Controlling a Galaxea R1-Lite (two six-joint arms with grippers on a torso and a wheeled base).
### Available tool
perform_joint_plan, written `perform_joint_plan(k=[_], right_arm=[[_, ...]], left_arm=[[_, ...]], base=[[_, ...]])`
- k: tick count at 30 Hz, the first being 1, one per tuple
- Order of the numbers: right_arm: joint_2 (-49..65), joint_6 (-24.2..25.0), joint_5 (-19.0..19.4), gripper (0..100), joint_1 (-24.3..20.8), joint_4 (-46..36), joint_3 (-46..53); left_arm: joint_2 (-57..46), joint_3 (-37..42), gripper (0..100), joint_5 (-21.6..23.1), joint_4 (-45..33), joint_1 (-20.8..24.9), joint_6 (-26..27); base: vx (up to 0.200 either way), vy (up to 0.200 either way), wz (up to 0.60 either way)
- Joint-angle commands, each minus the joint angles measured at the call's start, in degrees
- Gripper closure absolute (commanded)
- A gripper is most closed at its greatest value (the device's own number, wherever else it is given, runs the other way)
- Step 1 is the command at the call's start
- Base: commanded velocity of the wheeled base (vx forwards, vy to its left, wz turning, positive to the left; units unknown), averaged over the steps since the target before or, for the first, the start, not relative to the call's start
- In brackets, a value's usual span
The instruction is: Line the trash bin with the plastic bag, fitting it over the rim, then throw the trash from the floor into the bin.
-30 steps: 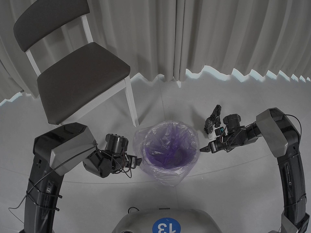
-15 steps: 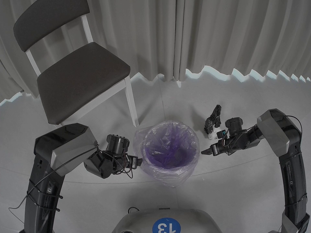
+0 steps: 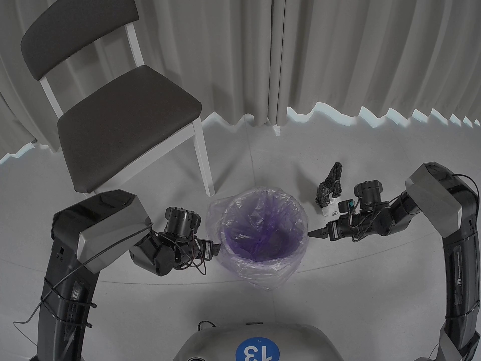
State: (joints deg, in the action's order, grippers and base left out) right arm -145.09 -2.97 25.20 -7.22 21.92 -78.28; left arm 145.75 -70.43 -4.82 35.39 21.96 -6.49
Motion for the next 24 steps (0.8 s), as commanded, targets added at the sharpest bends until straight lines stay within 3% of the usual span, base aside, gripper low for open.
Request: perform_joint_plan(k=[1, 7, 24], right_arm=[[-1.5, 0.9, -0.1, 0, -1.8, 0.6, -1.4], [-4.4, 1.1, -0.1, 0, -2.2, 0.5, -4.6], [-11.3, 1.7, -0.3, 0, -1.7, -3.5, -15.0]], left_arm=[[-0.4, -0.1, 0, -0.3, 0.0, 0.4, -1.0], [-0.6, -0.4, 0, -2.0, -0.1, 0.8, -1.6], [2.9, -3.5, 0, -1.3, 0.0, 0.9, -1.8]], base=[[0.0, 0.0, 0.0], [0.0, 0.0, 0.0], [0.0, 0.0, 0.0]])
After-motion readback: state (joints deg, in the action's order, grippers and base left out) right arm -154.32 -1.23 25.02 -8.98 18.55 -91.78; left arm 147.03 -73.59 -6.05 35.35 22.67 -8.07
